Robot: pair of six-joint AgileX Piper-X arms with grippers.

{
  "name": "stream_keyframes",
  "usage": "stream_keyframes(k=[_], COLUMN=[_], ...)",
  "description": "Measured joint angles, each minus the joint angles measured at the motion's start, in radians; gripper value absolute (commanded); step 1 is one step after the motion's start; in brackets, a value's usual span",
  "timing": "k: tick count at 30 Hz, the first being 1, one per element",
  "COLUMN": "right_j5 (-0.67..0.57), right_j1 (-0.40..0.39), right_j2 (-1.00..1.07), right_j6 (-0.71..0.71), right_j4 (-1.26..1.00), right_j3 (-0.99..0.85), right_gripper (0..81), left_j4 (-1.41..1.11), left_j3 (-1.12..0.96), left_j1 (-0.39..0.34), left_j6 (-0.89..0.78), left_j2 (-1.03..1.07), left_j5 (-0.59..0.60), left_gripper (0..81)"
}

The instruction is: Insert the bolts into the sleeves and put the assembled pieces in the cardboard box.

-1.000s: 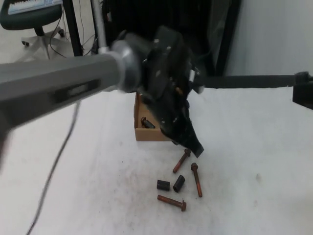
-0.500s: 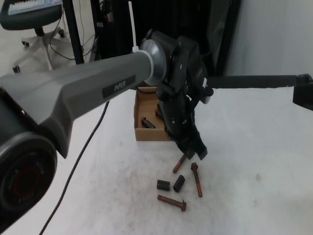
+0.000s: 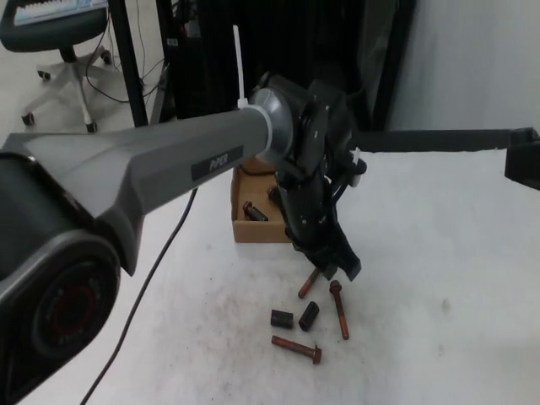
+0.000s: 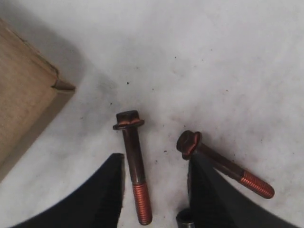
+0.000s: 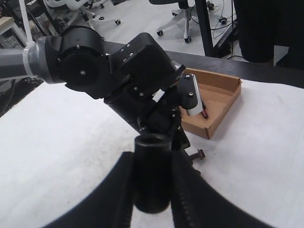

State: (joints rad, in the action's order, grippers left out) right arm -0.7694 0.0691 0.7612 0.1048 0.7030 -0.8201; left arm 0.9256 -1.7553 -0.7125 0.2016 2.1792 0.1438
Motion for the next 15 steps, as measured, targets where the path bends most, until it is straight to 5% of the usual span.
stream_keyframes(k=[15], right_j5=[0.0], right_j1=[0.0], right_j2=[0.0], right_j6=[0.0], right_j4=[0.0], right_j3=[0.0], right_gripper=[0.8], left_j4=[0.002], left_j3=[-0.005], left_j1=[0.0], left_j6=[-0.021], left_j2=[0.061], left_j5=[-0.029], left_gripper=[40.1])
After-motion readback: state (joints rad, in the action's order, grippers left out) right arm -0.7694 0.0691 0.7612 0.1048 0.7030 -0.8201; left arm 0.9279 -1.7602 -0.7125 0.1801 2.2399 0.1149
